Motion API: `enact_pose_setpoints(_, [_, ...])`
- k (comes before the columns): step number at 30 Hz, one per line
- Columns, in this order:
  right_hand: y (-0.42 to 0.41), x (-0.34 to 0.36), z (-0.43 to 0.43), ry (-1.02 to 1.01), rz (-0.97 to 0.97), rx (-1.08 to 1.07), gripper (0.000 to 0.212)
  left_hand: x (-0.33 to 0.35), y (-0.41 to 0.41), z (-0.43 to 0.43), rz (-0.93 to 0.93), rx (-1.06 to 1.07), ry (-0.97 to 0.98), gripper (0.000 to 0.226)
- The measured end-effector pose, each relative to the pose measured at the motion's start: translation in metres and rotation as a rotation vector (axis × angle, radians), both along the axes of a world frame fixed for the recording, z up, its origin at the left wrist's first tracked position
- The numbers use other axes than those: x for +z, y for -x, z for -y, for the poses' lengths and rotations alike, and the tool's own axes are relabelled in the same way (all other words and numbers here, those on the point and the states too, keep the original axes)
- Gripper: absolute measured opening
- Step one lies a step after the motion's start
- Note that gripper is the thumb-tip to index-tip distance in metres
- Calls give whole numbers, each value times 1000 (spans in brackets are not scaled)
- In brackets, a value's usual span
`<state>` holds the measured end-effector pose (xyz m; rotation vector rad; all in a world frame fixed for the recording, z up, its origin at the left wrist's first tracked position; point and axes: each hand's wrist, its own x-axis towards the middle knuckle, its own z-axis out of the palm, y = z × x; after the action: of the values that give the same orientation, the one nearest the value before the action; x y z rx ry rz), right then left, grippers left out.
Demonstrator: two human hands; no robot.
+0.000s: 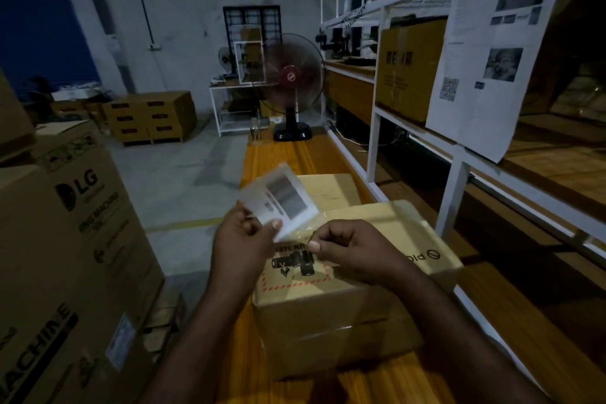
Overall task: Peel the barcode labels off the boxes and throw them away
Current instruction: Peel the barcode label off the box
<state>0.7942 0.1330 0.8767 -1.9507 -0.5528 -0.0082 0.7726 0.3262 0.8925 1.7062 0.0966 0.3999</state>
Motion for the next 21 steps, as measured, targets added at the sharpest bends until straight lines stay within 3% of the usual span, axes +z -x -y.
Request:
enact_pose_setpoints(2, [0, -2, -2, 37, 43, -26, 16, 5, -20, 2, 69, 170, -8, 15])
enact_pose_setpoints(7, [6, -5, -6, 328, 174, -41, 18, 0, -56, 19, -2, 214, 38, 55])
enact_pose_setpoints(12, [-12, 11, -24, 654, 221, -172, 29, -10, -75, 14, -57, 237, 72, 48])
enact_pose_setpoints(17, [-56, 22, -53, 719, 132, -268, 29, -7, -80, 19, -54, 244, 9, 46])
enact_pose_setpoints(21, [-72, 26, -68, 737, 124, -321, 42, -7, -81, 14, -68, 267, 17, 49])
